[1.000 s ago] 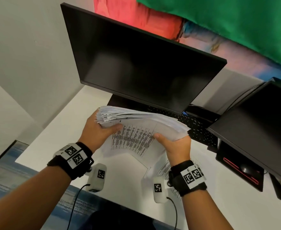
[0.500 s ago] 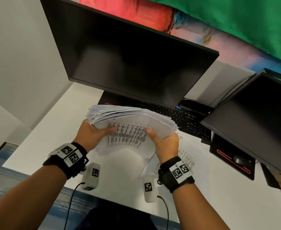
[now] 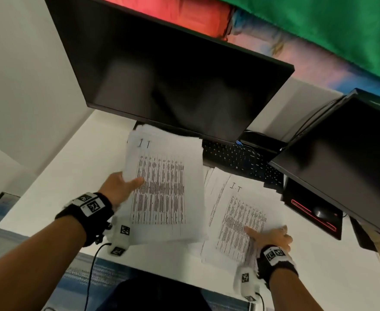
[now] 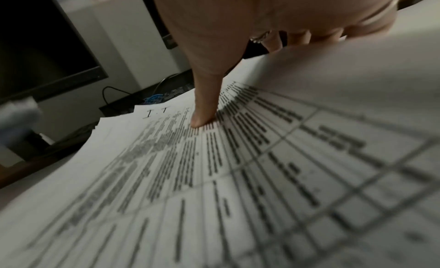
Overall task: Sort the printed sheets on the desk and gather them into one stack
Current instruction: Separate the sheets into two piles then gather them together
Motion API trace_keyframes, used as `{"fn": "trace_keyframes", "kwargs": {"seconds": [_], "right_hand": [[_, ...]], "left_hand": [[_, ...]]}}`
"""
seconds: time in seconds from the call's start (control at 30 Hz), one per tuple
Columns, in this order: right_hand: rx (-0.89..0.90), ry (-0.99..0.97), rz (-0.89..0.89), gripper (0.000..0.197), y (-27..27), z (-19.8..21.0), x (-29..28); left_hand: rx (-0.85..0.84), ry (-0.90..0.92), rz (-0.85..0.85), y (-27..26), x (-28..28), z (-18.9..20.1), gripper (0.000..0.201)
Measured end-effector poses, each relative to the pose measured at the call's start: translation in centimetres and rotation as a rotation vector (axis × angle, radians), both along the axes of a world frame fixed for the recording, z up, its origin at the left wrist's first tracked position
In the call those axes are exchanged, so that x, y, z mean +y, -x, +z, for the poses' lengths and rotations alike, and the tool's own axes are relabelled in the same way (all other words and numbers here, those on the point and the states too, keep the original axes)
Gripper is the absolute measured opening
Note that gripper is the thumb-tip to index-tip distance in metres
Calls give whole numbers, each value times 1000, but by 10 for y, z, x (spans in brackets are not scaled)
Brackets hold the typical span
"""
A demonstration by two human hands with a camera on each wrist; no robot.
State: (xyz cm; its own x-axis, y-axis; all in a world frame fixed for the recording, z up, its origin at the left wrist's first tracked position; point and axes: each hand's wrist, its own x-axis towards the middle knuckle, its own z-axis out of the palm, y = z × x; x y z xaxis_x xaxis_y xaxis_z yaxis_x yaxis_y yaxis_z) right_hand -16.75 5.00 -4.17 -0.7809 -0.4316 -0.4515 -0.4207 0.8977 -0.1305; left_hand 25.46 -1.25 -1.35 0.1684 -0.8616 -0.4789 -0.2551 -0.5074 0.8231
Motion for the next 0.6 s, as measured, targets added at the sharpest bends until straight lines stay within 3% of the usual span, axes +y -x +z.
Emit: {"fn": "trace_keyframes", "kwargs": {"seconds": [0.17,0.37,0.5,0.6], "right_hand": [[-183,137,-44,126,13,-10,2],[-341,318,-64,74,-3,1,0],[-437,436,-125,66,-12,8,-3],[-391,449,-33,52,-19,31,-8]], "left_hand": [[-177,-172,-28,7,14,-36,39],[-197,-148,-38,8,15,-36,38],[-207,-147,-50,8,16,-32,38],[-213,-146,-52,10,18,-27,37]]}}
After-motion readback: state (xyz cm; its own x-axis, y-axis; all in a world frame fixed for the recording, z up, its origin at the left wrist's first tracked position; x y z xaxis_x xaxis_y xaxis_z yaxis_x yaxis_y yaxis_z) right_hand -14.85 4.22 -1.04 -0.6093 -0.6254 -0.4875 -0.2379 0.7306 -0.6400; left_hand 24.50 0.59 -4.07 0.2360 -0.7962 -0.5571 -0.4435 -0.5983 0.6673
